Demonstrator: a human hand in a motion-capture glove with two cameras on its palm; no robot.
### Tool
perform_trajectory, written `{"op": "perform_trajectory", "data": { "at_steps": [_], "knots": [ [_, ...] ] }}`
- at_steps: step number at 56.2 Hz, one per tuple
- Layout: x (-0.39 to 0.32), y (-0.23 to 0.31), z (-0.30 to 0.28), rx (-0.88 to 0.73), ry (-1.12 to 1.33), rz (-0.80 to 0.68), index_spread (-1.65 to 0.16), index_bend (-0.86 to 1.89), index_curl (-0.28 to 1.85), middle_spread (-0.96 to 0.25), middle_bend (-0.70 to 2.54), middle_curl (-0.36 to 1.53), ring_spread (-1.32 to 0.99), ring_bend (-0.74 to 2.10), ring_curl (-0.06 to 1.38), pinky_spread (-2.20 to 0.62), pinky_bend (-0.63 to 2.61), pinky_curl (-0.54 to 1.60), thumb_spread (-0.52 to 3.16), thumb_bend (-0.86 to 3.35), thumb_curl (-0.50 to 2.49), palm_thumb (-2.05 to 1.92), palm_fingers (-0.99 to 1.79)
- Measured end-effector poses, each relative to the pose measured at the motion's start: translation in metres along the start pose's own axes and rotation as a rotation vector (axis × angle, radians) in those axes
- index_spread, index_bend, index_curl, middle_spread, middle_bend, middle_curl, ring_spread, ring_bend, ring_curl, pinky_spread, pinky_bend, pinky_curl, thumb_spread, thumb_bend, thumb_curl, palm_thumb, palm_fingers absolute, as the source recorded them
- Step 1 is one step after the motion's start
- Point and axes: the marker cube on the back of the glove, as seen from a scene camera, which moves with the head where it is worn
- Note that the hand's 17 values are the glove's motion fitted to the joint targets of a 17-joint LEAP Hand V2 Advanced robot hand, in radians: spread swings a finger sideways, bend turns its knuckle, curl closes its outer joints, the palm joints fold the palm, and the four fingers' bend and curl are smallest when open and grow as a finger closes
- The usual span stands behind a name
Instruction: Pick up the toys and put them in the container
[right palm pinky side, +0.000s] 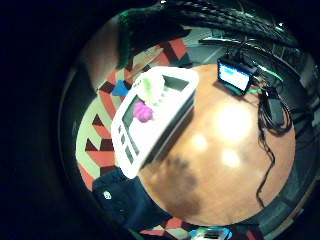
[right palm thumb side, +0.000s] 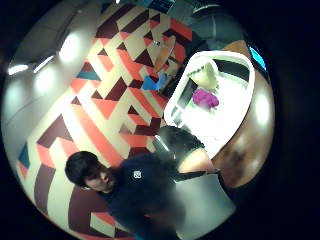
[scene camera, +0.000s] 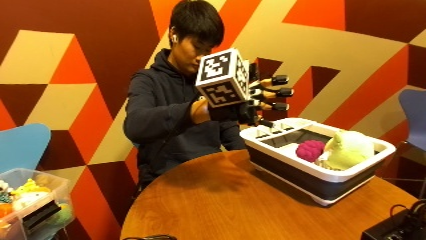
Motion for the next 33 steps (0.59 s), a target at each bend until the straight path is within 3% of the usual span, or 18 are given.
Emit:
{"op": "perform_trajectory", "data": {
  "at_steps": [16, 33],
  "knots": [
    [0.035, 0.098, 0.013, 0.023, 0.094, 0.033, -0.25, 0.14, 0.26, 0.02, 0.15, 0.28, 0.02, 0.13, 0.21, 0.08, 0.71, 0.35, 1.18, -0.01, 0.38, 0.14, -0.22],
    [0.069, 0.167, 0.039, 0.054, 0.168, 0.091, -0.25, 0.16, 0.28, 0.02, 0.15, 0.27, 0.01, 0.15, 0.18, 0.08, 0.68, 0.35, 1.21, -0.01, 0.35, 0.15, -0.17]
  ]
}}
